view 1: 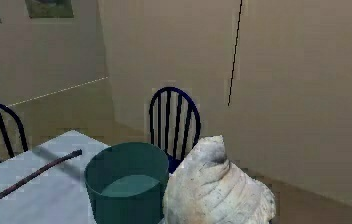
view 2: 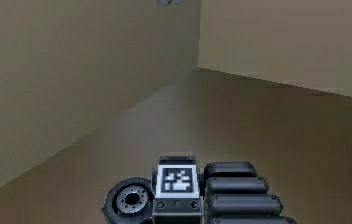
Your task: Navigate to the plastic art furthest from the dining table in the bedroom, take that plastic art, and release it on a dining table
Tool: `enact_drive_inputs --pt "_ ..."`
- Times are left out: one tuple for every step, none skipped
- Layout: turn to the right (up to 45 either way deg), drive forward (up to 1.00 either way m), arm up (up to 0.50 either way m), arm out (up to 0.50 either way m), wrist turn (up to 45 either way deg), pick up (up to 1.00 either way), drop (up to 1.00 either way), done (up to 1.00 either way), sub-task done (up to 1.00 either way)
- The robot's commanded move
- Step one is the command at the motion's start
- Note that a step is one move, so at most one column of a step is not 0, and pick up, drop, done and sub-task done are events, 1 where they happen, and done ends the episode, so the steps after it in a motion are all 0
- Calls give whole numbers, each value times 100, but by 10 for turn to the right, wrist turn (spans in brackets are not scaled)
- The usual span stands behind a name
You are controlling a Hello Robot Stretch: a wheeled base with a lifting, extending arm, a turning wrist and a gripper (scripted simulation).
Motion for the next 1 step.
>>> enact_drive_inputs --pt "90 0 0 0 0 0 0 0 0"
